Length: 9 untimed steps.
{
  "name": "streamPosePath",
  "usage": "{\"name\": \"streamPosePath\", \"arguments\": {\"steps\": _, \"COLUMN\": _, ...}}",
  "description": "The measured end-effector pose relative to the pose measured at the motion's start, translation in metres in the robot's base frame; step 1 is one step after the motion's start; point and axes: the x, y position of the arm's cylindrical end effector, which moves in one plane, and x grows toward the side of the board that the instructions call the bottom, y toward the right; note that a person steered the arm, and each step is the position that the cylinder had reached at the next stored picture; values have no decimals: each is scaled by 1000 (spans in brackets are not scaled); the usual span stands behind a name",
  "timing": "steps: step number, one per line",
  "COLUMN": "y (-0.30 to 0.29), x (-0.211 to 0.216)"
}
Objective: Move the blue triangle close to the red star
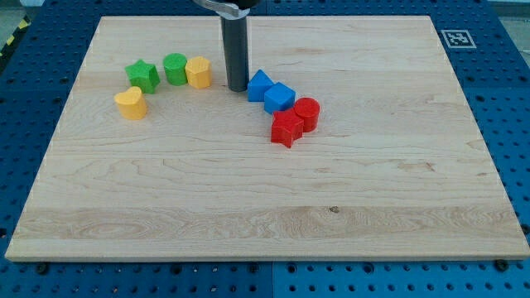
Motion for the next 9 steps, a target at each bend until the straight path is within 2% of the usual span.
{"name": "streamPosePath", "arguments": {"steps": 1, "y": 0, "x": -40}}
{"name": "streamPosePath", "arguments": {"steps": 2, "y": 11, "x": -50}}
{"name": "streamPosePath", "arguments": {"steps": 4, "y": 48, "x": -28}}
{"name": "streamPosePath", "arguments": {"steps": 7, "y": 33, "x": 24}}
{"name": "streamPosePath", "arguments": {"steps": 9, "y": -6, "x": 24}}
